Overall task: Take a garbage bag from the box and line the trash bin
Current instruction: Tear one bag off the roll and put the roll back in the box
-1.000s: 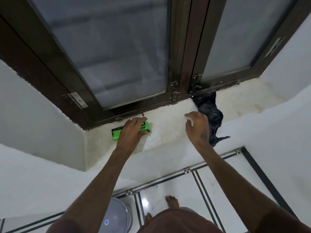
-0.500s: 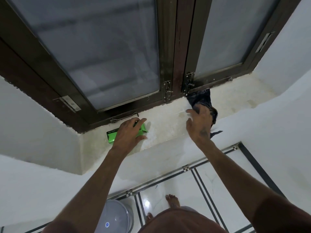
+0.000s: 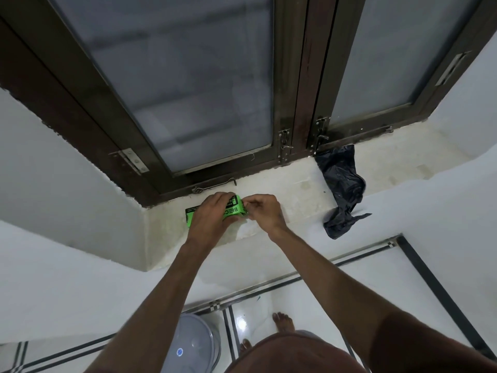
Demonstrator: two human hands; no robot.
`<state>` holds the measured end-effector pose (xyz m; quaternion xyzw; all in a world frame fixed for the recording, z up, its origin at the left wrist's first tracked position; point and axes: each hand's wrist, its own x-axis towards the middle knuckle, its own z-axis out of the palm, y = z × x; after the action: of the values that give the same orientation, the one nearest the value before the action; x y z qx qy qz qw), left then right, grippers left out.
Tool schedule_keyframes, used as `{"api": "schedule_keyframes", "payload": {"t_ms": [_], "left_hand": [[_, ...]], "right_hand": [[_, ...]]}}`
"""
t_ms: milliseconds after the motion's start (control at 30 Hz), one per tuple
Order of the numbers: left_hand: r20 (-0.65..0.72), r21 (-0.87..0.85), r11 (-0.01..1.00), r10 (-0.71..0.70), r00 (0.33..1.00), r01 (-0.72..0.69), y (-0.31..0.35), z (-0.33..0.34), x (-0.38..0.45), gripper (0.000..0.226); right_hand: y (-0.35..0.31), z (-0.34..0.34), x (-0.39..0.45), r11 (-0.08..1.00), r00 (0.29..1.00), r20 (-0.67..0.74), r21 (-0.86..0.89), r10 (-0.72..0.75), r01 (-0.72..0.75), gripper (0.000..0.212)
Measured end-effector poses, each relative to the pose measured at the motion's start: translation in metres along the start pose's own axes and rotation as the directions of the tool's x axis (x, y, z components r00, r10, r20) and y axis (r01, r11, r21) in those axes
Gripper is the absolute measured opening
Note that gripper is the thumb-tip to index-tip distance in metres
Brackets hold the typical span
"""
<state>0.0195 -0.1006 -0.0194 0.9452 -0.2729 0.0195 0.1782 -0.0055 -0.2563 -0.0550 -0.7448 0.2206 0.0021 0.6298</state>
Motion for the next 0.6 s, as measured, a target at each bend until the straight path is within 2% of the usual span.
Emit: {"api": "schedule_keyframes", "payload": {"t_ms": [267, 367, 600], "left_hand": [[-0.012, -0.040, 0.999, -0.034, 0.999, 0.033, 0.001, -0.001, 0.001, 0.053], [-0.015, -0.047, 0.999, -0.019, 1.000, 0.018, 0.003, -0.002, 0.001, 0.054], [0.033, -0.038, 0.999, 0.003, 0.999, -0.002, 0.004, 0.000, 0.001, 0.057]], "right_hand": [[-0.007, 0.002, -0.007, 0.960, 0.994, 0.025, 0.258, 0.108, -0.110, 0.019], [-0.008, 0.001, -0.008, 0.943, 0.991, 0.017, 0.306, 0.136, -0.135, 0.021], [-0.011, -0.007, 0.001, 0.995, 0.996, 0.035, 0.050, 0.081, -0.082, 0.026]]}}
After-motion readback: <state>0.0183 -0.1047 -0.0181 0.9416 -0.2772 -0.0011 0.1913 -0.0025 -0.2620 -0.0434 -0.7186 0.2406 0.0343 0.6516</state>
